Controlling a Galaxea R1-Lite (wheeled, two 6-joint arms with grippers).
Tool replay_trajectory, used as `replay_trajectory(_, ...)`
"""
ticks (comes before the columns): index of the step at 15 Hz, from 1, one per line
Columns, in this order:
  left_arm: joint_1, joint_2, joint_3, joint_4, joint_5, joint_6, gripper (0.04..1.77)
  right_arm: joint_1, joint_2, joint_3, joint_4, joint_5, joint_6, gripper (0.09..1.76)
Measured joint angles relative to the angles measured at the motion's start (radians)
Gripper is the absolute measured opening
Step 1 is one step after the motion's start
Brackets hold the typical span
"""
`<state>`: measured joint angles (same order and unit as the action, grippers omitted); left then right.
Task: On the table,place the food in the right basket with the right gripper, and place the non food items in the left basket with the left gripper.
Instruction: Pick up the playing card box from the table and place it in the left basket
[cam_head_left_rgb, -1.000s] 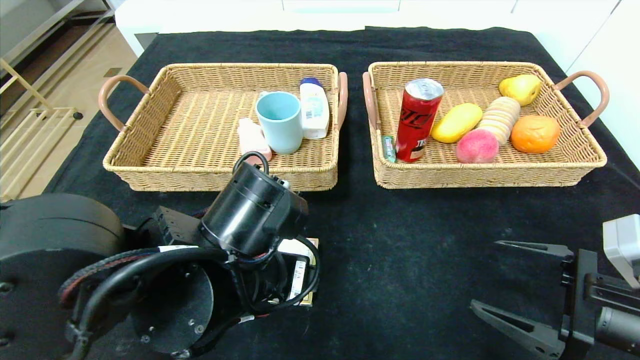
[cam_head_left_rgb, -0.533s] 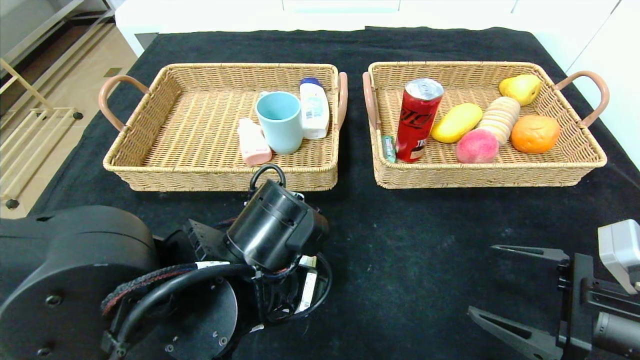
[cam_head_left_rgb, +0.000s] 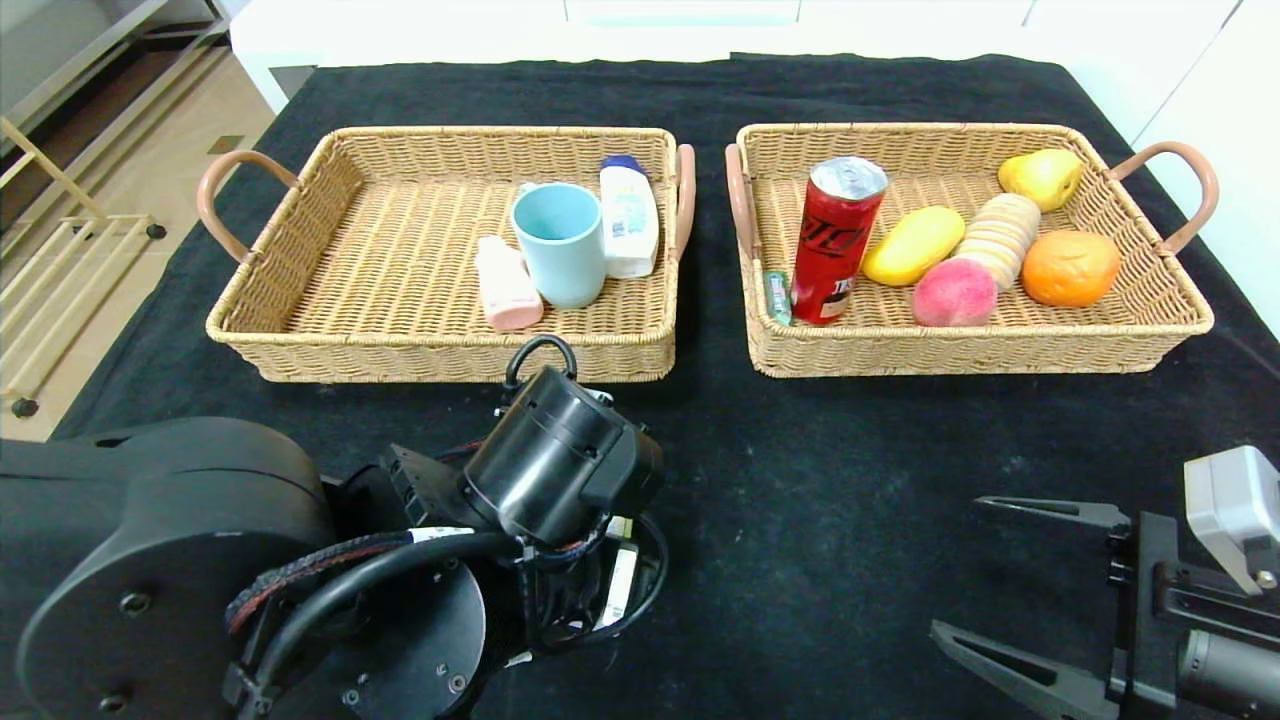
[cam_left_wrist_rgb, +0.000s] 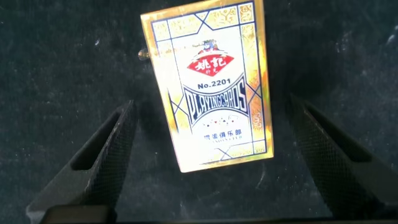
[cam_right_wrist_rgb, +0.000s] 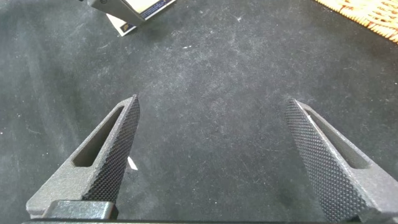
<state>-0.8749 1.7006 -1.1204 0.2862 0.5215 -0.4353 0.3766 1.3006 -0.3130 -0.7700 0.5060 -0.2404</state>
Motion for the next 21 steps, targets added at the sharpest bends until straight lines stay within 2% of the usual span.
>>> replay_trajectory(8,0.001,0.010,0.002,0.000,-0.001,-0.003,1.69,0.000,0.004,0.004,0.000,0.001,-0.002,1.71)
replay_trajectory(10,0.001,0.010,0.004,0.000,-0.001,-0.002,1.32,0.000,0.004,0.005,0.000,0.001,-0.002,1.71)
replay_trajectory(12,0.000,0.010,0.006,0.001,0.000,-0.001,1.09,0.000,0.005,0.006,0.000,0.001,-0.002,1.71)
replay_trajectory(21,0.000,0.012,0.008,0.003,0.002,-0.002,1.03,0.007,0.012,0.010,0.000,0.001,-0.010,1.71)
